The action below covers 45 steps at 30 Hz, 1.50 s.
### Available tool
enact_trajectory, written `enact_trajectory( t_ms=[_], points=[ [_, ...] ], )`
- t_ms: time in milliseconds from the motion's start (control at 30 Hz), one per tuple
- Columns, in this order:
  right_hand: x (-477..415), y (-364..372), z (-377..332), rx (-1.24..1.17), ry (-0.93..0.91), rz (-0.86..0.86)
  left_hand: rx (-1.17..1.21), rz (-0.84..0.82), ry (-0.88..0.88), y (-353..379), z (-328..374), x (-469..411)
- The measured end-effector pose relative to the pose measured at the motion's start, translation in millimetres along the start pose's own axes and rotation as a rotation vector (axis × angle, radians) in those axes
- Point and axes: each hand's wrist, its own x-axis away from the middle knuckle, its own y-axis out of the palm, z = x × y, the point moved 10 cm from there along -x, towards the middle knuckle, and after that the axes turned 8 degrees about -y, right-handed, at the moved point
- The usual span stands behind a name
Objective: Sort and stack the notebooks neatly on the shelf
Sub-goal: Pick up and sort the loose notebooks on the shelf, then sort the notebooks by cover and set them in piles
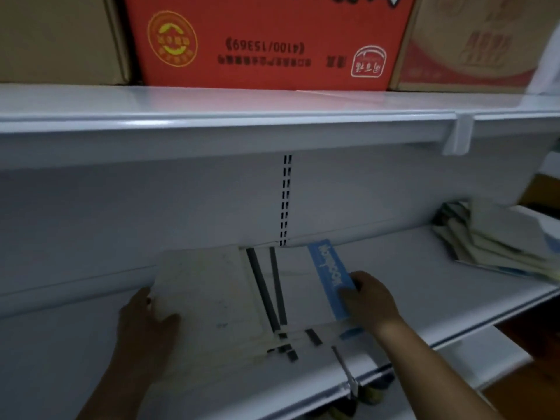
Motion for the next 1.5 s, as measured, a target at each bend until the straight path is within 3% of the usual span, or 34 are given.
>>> enact_trajectory(
  t_ms=[100,200,267,333,433,700,833,933,1100,1267,1367,1500],
  points=[
    [-11,6,15,0.078,-0.047,-0.119,-0.014,-0.006,-0.063,3,-4,3],
    [-17,9,20,-0.007,-0.139,-0.22,-0.13,0.141,-0.071,-4,-26,-18],
    [-16,10,24,-0.169,-0.13,-0.261,-0.226,0.217,0.009,7,-50,-43],
    [-17,11,27,-0.216,-0.135,-0.274,-0.303,0.254,0.144,21,-7,-13],
    [-17,21,20,-0.094,-0.218,-0.334,-0.157,0.159,0.212,56,86,69],
    [-18,20,13,-0.151,-0.325,-0.38,-0.2,-0.304,0.405,192,141,74],
    [-42,-46,67,-0.081,-0.201,-0.17,-0.193,-0.535,0.466,265,183,92],
    [-66,-115,119,-0.075,-0.071,0.004,-0.213,-0.602,0.579,314,207,116],
    [-78,-192,184,-0.155,-0.004,0.201,-0.251,-0.684,0.615,392,236,149],
    [-83,-273,239,-0.118,-0.094,0.415,-0.158,-0.61,0.544,467,282,169],
    [-95,-317,273,-0.08,-0.093,0.424,-0.118,-0.563,0.535,512,321,190],
    [-112,-355,324,0.152,-0.006,0.419,-0.26,-0.466,0.543,562,344,201]
  ],
)
